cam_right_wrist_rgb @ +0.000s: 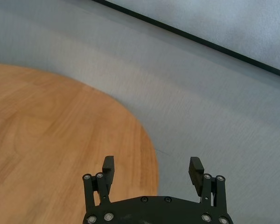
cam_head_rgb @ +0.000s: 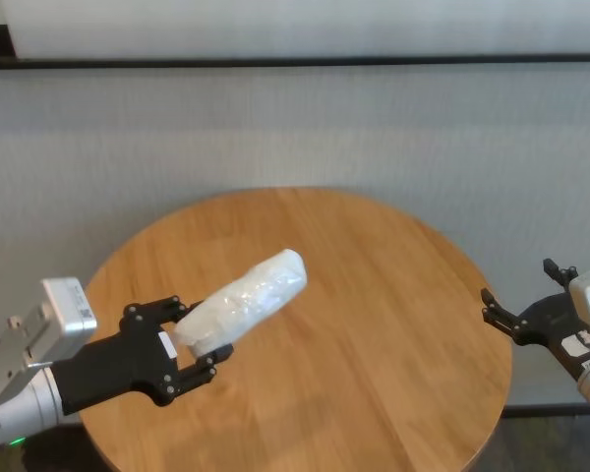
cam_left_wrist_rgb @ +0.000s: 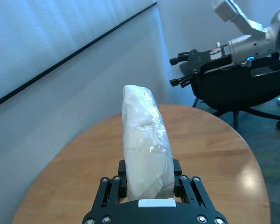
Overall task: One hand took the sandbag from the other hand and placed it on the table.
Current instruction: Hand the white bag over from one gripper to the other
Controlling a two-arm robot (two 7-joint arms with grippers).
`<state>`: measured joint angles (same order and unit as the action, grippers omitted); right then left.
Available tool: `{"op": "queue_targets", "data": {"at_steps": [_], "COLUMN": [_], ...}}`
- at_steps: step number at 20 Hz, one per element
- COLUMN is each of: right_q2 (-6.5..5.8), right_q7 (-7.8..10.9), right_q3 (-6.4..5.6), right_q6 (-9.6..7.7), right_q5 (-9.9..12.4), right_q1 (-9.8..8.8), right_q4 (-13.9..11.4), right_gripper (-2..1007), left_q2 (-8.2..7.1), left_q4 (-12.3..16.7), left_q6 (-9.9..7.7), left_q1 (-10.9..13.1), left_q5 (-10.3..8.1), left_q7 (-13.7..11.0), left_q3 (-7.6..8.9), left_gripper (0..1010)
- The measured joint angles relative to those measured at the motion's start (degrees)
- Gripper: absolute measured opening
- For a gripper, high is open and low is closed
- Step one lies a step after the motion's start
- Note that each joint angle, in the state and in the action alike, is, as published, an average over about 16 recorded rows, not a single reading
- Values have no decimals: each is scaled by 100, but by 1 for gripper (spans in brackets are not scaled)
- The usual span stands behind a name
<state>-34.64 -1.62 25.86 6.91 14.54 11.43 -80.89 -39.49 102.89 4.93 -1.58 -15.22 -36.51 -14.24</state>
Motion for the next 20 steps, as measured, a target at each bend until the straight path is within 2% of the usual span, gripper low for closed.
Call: {"op": "queue_targets", "data": {"at_steps": [4,10,15,20], "right_q2": [0,0,0,-2], "right_q7": [0,0,0,11], "right_q3": [0,0,0,1], "right_q6": [0,0,0,2], "right_q5": [0,0,0,-1], "right_q1": [0,0,0,0], "right_q4": [0,0,0,-3], "right_gripper": [1007,1007,1007,1007], "left_q2": [-156,-298,-334,-318], "left_q4": [123,184,150,100], "left_q6": [-74,-339,-512,-576], "left_q1": [-109,-365,-544,-620], "left_q5": [-76,-125,-138,-139], "left_q7": [-238,-468,-556,-540], "left_q3": [-138,-400,-568,-632], "left_gripper": [569,569,569,569]}}
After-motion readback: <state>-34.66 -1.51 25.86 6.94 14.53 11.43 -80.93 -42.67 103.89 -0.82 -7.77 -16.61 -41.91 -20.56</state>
